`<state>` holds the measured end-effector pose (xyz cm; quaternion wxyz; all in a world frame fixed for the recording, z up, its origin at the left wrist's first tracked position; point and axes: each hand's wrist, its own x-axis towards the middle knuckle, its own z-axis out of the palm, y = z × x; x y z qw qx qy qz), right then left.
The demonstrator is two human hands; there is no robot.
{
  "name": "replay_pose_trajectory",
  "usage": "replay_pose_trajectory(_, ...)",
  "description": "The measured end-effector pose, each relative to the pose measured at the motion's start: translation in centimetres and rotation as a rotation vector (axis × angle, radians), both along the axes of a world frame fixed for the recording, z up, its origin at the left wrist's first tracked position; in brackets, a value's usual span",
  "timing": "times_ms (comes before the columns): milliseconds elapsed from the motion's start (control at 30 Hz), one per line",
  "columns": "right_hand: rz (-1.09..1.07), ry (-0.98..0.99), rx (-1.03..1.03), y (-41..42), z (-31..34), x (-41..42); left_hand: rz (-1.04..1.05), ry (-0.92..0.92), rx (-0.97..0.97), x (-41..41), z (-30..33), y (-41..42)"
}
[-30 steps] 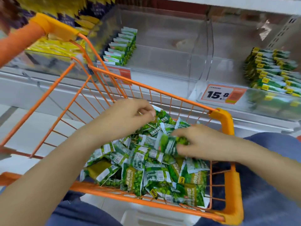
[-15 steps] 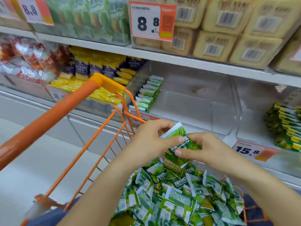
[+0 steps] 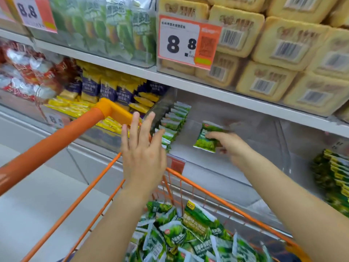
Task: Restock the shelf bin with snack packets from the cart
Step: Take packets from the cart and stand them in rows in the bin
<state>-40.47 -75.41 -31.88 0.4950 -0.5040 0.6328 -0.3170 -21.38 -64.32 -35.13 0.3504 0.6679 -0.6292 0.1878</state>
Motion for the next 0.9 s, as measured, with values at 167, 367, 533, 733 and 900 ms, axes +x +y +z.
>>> replay_pose_trajectory(167, -0.029, 0.021, 0.070, -5.3, -1.9, 2.8, 0.017, -0.090, 0.030, 1.0, -1.1, -0.3)
replay_pose_trajectory(367, -0.079, 0.005, 0.003, -10.5, -4.0, 4.7, -0.182, -0.050, 0.079, 1.7, -2.9, -0.8)
replay_pose_trajectory(533, -0.087, 0.270, -0.029, -14.1, -6.1, 5.0, -0.262, 0.013, 0.081, 1.6, -3.1, -1.2)
replay_pose_trajectory(733, -0.119, 0.499, -0.179, -14.9, -6.4, 5.2, -0.265, 0.022, 0.076, 1.6, -3.0, -1.3)
replay_pose_trajectory(900, -0.224, 0.433, -0.211, -14.8, -6.4, 6.1, -0.267, 0.025, 0.085, 1.7, -3.0, -1.3)
